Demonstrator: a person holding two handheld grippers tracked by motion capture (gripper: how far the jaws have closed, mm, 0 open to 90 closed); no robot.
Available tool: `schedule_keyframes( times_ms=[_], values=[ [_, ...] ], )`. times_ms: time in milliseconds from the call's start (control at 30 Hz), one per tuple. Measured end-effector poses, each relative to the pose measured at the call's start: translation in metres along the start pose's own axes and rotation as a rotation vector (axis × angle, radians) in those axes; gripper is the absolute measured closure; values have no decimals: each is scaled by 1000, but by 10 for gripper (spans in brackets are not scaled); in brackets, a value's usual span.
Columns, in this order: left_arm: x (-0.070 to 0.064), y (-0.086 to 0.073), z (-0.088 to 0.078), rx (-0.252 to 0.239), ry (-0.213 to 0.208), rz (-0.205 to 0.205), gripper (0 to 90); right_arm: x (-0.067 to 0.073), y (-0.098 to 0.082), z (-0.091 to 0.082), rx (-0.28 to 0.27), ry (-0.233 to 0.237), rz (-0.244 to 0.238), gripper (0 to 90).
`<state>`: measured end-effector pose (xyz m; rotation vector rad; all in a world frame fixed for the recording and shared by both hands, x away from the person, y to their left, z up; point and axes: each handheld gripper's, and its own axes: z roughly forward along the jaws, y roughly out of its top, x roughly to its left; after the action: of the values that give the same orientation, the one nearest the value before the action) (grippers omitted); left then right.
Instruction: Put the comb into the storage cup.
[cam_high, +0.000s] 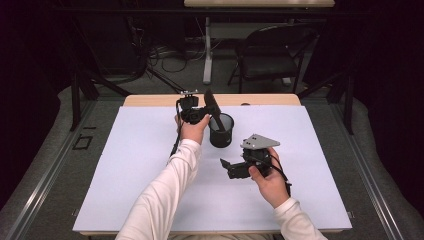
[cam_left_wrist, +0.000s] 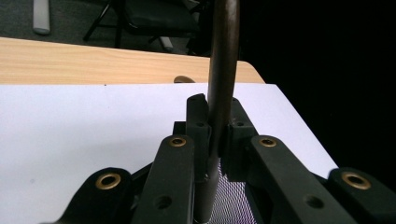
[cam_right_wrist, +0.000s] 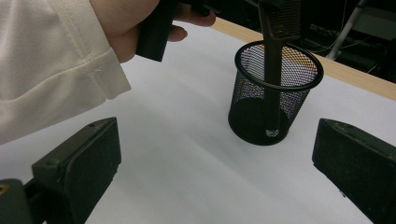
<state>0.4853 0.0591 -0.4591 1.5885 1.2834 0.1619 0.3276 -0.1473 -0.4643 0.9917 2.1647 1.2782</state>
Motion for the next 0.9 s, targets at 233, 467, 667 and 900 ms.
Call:
schedule_keyframes(
  times_ms=[233,467,667,900],
  values=[
    [7,-1,-1,-6,-6,-34,838,0,0,0,0,1,-1,10],
    [11,-2,-3,-7,-4,-64,837,0,0,0,1,1,-2,10],
    [18,-4,-4,-11,-2,-98,835,0,0,1,4,1,-2,10],
    [24,-6,-5,-17,5,-130,829,1,0,1,5,3,-5,10]
  ],
)
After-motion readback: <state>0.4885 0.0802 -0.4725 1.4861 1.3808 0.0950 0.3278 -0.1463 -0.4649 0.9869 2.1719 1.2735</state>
